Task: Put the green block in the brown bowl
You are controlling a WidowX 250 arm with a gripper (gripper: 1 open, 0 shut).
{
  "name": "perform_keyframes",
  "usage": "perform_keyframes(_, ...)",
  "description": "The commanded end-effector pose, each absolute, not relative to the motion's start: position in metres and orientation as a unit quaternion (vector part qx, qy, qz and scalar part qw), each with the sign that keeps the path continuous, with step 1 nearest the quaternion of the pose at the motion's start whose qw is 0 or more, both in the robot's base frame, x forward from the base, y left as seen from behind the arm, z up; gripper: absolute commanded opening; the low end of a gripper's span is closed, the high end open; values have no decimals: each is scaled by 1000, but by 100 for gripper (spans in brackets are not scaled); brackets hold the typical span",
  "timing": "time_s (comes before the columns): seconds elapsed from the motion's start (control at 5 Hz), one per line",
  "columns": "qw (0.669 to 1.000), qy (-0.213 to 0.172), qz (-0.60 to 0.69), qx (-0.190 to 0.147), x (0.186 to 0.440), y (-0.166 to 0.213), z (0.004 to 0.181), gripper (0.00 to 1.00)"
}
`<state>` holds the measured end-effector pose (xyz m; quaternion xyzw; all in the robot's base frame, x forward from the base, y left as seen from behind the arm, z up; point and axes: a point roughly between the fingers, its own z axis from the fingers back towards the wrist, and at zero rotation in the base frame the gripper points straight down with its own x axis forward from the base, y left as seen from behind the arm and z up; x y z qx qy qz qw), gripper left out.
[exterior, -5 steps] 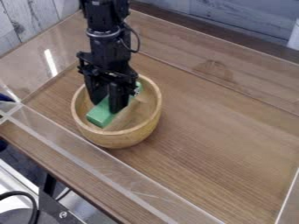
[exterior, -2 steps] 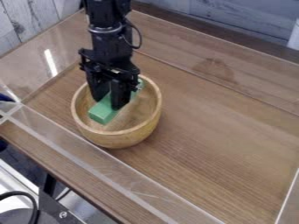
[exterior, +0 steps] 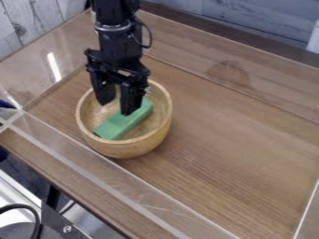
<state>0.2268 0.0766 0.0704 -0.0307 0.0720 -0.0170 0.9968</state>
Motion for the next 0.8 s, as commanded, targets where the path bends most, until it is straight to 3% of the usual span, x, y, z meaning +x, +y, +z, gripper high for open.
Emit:
perform_keyframes(0.0, 999, 41, -19, -21, 238, 79, 89, 100)
perform_keyframes(0.6, 999, 41, -15, -20, 239, 78, 86, 100)
